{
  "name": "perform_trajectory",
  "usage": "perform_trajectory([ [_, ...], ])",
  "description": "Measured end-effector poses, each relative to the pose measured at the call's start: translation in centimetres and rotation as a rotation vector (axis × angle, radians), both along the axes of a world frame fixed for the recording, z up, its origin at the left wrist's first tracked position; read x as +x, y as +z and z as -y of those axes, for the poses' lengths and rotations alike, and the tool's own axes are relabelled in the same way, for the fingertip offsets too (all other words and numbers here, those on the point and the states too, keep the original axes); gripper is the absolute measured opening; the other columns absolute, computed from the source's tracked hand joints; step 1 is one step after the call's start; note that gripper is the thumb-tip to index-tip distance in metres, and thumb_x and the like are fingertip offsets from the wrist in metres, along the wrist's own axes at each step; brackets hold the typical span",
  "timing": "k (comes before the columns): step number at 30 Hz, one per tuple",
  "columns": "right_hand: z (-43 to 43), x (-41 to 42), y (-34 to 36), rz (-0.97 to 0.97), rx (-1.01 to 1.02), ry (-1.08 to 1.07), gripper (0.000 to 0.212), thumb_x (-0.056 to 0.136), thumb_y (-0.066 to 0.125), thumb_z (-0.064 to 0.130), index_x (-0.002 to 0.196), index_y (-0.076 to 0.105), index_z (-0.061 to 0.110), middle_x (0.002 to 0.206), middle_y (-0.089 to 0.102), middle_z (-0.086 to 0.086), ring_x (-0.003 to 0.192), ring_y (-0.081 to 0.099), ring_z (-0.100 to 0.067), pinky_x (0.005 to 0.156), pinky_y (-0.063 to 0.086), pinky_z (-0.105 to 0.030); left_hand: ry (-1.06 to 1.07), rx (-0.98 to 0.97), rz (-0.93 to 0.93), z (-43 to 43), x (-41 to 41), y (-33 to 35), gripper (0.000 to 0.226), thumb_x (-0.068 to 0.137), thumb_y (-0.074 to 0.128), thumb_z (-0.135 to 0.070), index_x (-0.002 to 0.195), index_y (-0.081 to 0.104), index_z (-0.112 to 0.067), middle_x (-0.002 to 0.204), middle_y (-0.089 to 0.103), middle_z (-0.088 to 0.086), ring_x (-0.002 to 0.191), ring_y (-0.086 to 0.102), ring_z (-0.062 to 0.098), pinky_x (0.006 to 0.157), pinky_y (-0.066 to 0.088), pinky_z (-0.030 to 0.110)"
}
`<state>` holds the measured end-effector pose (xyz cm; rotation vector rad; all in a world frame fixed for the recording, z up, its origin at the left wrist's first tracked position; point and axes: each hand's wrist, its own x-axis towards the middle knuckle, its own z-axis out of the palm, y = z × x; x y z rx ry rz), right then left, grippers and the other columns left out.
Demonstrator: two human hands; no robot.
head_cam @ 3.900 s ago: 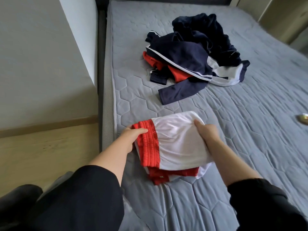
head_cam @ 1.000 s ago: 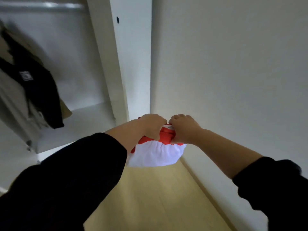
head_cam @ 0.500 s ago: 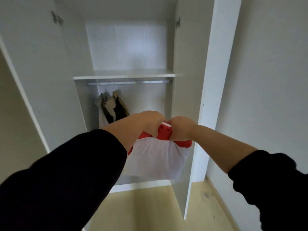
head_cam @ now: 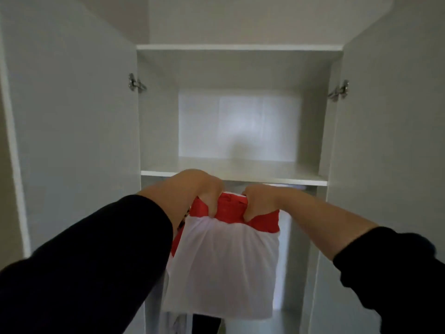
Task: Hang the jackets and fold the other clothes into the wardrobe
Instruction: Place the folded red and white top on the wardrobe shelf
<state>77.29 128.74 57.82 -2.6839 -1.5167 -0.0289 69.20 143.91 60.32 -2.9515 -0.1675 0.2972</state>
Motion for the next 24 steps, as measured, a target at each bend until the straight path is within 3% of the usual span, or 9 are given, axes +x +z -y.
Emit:
perform_trajectory([
  [4, -8.3, 6.8, 6.7, 0.200, 0.152, 0.026, 0.014, 0.069, 0.071, 0.027, 0.080, 0.065, 0.020, 0.070, 0.059, 0.003, 0.064, 0.056, -0.018, 0.057, 0.042, -0.023, -0.011, 0.155, 0.386, -7.3, 5.0, 5.5, 0.029, 0.070, 0.073, -0.023, 0.096, 0.064, -0.016, 0.092, 0.066, 0.003, 0.086, 0.062, 0.023, 0.074, 0.052, 0.033],
  [8, -14.8, 12.2, 12.8, 0.663, 0.531, 0.032, 0.014, 0.073, 0.062, 0.029, 0.082, 0.059, 0.018, 0.067, 0.055, 0.002, 0.062, 0.053, -0.026, 0.059, 0.035, -0.029, -0.052, 0.565, 0.876, -13.2, 8.2, 11.8, 0.025, 0.080, 0.058, -0.017, 0.105, 0.054, -0.016, 0.100, 0.059, 0.006, 0.092, 0.059, 0.029, 0.067, 0.032, 0.033],
  [10, -18.3, 14.6, 13.0, 0.909, 0.698, 0.085, 0.015, 0.068, 0.067, 0.017, 0.078, 0.058, 0.010, 0.063, 0.059, -0.008, 0.055, 0.054, -0.033, 0.056, 0.034, -0.031, -0.080, 0.735, 0.982, -16.4, 10.1, 12.9, 0.028, 0.082, 0.053, -0.012, 0.111, 0.051, -0.013, 0.106, 0.057, 0.009, 0.095, 0.056, 0.031, 0.069, 0.026, 0.035],
  [12, -21.5, 16.7, 11.0, 0.989, 0.731, 0.111, 0.024, 0.057, 0.075, 0.008, 0.075, 0.059, 0.004, 0.061, 0.059, -0.014, 0.051, 0.054, -0.034, 0.054, 0.037, -0.033, -0.060, 0.751, 0.976, -19.7, 12.6, 11.6, 0.031, 0.086, 0.050, -0.011, 0.116, 0.049, -0.013, 0.111, 0.056, 0.009, 0.100, 0.055, 0.031, 0.074, 0.031, 0.036],
  [14, -24.6, 19.2, 7.7, 0.959, 0.640, 0.125, 0.030, 0.056, 0.078, 0.007, 0.081, 0.061, 0.003, 0.070, 0.062, -0.015, 0.060, 0.058, -0.034, 0.055, 0.041, -0.033, -0.040, 0.673, 0.831, -22.6, 15.5, 8.3, 0.030, 0.091, 0.048, -0.014, 0.121, 0.048, -0.014, 0.118, 0.054, 0.008, 0.107, 0.053, 0.029, 0.083, 0.035, 0.037],
  [18, -30.7, 24.1, 0.5, 0.643, 0.183, 0.087, 0.038, 0.083, 0.060, 0.028, 0.119, 0.050, 0.018, 0.117, 0.054, -0.006, 0.107, 0.050, -0.026, 0.080, 0.042, -0.035, -0.008, 0.549, 0.514, -28.5, 21.2, -0.1, 0.036, 0.092, 0.053, -0.033, 0.124, 0.047, -0.018, 0.123, 0.051, 0.007, 0.114, 0.047, 0.026, 0.093, 0.036, 0.037],
  [21, -33.9, 26.9, -0.3, 0.380, 0.170, 0.067, 0.051, 0.081, 0.063, 0.030, 0.127, 0.043, 0.022, 0.130, 0.042, -0.007, 0.116, 0.044, -0.028, 0.092, 0.045, -0.040, 0.052, 0.441, 0.520, -32.6, 23.9, -2.1, 0.038, 0.089, 0.053, -0.023, 0.126, 0.044, -0.019, 0.124, 0.051, 0.007, 0.114, 0.050, 0.026, 0.090, 0.036, 0.036],
  [24, -37.4, 30.0, 0.4, 0.246, 0.090, 0.081, 0.053, 0.078, 0.065, 0.027, 0.125, 0.041, 0.019, 0.125, 0.049, -0.011, 0.111, 0.052, -0.031, 0.091, 0.044, -0.035, 0.135, 0.354, 0.504, -36.4, 26.6, -2.0, 0.043, 0.089, 0.056, -0.029, 0.128, 0.041, -0.020, 0.125, 0.049, 0.006, 0.115, 0.052, 0.026, 0.090, 0.039, 0.038],
])
